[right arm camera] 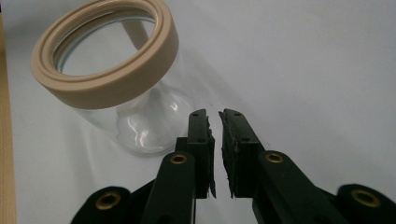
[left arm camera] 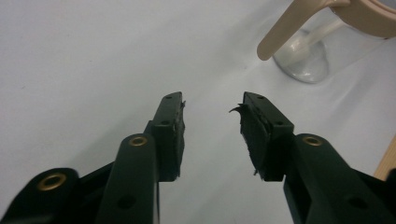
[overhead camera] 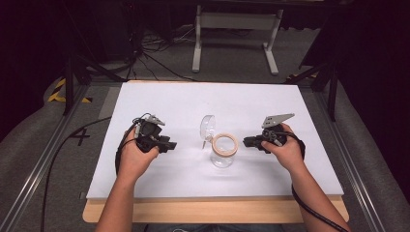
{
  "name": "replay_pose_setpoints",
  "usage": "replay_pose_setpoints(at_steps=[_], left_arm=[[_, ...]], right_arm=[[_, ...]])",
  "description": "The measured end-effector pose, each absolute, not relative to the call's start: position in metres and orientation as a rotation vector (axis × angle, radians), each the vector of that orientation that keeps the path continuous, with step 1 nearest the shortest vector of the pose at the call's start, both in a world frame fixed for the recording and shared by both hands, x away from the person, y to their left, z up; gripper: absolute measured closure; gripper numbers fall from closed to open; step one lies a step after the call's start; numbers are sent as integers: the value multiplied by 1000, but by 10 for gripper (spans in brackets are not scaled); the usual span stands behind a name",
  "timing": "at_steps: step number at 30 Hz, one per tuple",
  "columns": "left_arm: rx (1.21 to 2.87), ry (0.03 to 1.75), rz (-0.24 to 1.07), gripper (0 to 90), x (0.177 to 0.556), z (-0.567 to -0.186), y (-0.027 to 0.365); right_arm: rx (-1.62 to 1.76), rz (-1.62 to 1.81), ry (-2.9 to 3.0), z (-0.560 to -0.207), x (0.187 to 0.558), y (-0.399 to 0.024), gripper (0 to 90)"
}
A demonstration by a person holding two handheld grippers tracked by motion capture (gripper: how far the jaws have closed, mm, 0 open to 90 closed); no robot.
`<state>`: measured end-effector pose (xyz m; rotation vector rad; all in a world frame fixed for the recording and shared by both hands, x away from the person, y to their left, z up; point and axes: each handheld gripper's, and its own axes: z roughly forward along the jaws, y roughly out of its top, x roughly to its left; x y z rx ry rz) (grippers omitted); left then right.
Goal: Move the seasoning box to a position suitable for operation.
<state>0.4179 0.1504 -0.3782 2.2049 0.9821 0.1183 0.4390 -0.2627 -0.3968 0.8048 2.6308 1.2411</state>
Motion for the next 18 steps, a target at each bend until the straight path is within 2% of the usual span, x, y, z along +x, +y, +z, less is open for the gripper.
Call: replay_pose_setpoints(at_steps=[5,12,18], left_arm=[[2181,908,127,575,412,-373,150],[2190,843,56,654,407,-368,147],[2189,804,18,659,402,-364,147]], right_arm=[[794,1246,2629,-398,438,-258,822],[780,1264,2637,-404,439,-251,836],[735,1240,2653,-407,440,-239,851]])
